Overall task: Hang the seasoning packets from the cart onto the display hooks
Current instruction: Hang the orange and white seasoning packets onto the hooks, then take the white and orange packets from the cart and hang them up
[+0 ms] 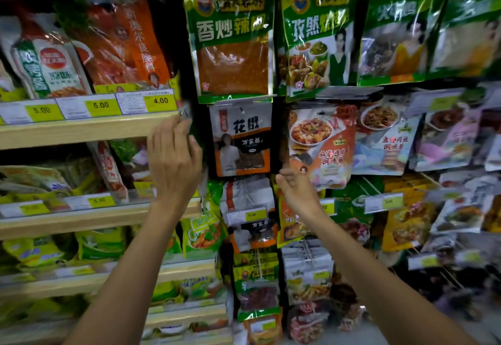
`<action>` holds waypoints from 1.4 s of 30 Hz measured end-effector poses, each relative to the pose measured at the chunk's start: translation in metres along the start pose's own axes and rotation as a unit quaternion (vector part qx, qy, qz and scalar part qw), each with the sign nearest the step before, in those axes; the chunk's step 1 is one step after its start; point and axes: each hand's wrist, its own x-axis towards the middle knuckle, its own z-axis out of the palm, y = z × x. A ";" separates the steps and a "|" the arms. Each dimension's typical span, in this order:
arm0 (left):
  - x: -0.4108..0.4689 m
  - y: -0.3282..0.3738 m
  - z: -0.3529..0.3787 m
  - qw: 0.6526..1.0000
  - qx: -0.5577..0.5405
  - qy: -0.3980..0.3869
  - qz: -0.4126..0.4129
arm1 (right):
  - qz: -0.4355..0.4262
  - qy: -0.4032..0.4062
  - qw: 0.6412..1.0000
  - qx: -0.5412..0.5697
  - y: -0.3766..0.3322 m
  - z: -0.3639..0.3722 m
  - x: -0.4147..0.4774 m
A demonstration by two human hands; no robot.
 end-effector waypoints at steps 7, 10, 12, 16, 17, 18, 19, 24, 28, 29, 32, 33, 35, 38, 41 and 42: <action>-0.089 0.139 -0.001 0.913 -0.288 -0.228 -0.178 | 0.049 0.074 0.995 0.035 0.073 -0.093 -0.099; -0.138 0.212 0.003 0.816 -0.373 -0.345 -0.275 | 0.135 0.152 0.978 0.053 0.129 -0.138 -0.156; -0.167 0.260 0.007 0.742 -0.395 -0.420 -0.342 | 0.179 0.198 0.962 0.053 0.163 -0.171 -0.197; -0.220 0.354 0.005 0.641 -0.413 -0.521 -0.383 | 0.273 0.270 0.923 -0.014 0.214 -0.235 -0.283; -0.231 0.377 0.002 0.625 -0.416 -0.541 -0.379 | 0.296 0.288 0.911 -0.023 0.226 -0.251 -0.303; -0.243 0.400 -0.001 0.610 -0.416 -0.560 -0.376 | 0.314 0.304 0.899 -0.022 0.236 -0.267 -0.321; -0.255 0.422 -0.003 0.593 -0.417 -0.577 -0.376 | 0.334 0.316 0.888 -0.022 0.245 -0.281 -0.337; -0.294 0.522 -0.010 0.487 -0.446 -0.683 -0.311 | 0.394 0.336 0.854 -0.052 0.273 -0.346 -0.402; -0.295 0.580 -0.004 0.427 -0.464 -0.738 -0.241 | 0.421 0.371 0.827 -0.034 0.289 -0.391 -0.427; -0.292 0.593 0.000 0.419 -0.466 -0.744 -0.231 | 0.424 0.385 0.819 -0.022 0.293 -0.401 -0.430; -0.281 0.635 0.022 0.403 -0.479 -0.753 -0.204 | 0.426 0.427 0.797 0.004 0.306 -0.426 -0.435; -0.279 0.649 0.031 0.402 -0.481 -0.754 -0.196 | 0.428 0.440 0.789 0.010 0.312 -0.434 -0.434; -0.276 0.678 0.053 0.404 -0.478 -0.758 -0.182 | 0.431 0.469 0.770 0.024 0.325 -0.452 -0.431; -0.279 0.722 0.091 0.403 -0.480 -0.764 -0.154 | 0.442 0.505 0.741 0.035 0.352 -0.482 -0.420; -0.280 0.771 0.133 0.403 -0.481 -0.770 -0.115 | 0.446 0.547 0.708 0.038 0.381 -0.515 -0.402; -0.279 0.789 0.148 0.407 -0.485 -0.768 -0.101 | 0.448 0.560 0.696 0.039 0.391 -0.526 -0.395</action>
